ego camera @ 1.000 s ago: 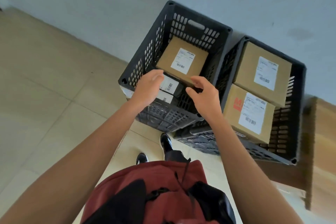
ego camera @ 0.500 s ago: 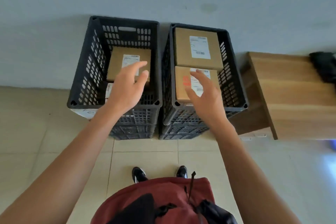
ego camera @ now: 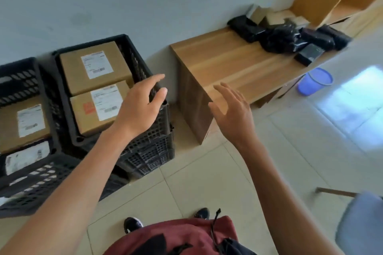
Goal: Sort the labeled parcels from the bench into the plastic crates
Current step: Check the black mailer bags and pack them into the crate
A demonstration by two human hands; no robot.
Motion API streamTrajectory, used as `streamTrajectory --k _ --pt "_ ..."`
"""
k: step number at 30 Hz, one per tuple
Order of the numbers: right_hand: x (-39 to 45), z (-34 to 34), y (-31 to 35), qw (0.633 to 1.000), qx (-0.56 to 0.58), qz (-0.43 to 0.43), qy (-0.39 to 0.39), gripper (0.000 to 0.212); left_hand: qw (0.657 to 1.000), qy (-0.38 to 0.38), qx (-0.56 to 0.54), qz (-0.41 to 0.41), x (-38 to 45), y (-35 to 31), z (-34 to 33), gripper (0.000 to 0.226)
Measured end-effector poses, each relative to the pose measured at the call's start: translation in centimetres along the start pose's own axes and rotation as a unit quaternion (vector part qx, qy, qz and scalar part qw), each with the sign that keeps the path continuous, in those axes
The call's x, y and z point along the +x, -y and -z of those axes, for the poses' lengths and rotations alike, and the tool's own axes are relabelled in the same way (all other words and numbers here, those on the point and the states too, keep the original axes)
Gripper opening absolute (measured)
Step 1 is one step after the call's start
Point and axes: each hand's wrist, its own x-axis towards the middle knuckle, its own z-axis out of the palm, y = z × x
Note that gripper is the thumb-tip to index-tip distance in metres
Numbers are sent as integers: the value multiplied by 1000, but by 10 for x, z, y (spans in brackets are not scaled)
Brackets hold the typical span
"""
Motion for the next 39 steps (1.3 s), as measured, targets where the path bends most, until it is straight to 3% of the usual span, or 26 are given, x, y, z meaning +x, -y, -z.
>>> streamTrajectory --k 8,17,25,39 --pt "-29 107 -122 993 -3 -85 -78 48 991 96 -8 -98 38 -110 -118 47" --pt "-35 176 -209 980 -26 -158 -121 47 969 160 -18 -187 80 -196 -206 50" --pt "29 219 -264 968 35 -188 -162 47 963 163 -49 -207 155 -240 -265 48" --pt "126 273 -406 969 0 -216 -123 47 962 191 -71 -182 280 -322 -405 46"
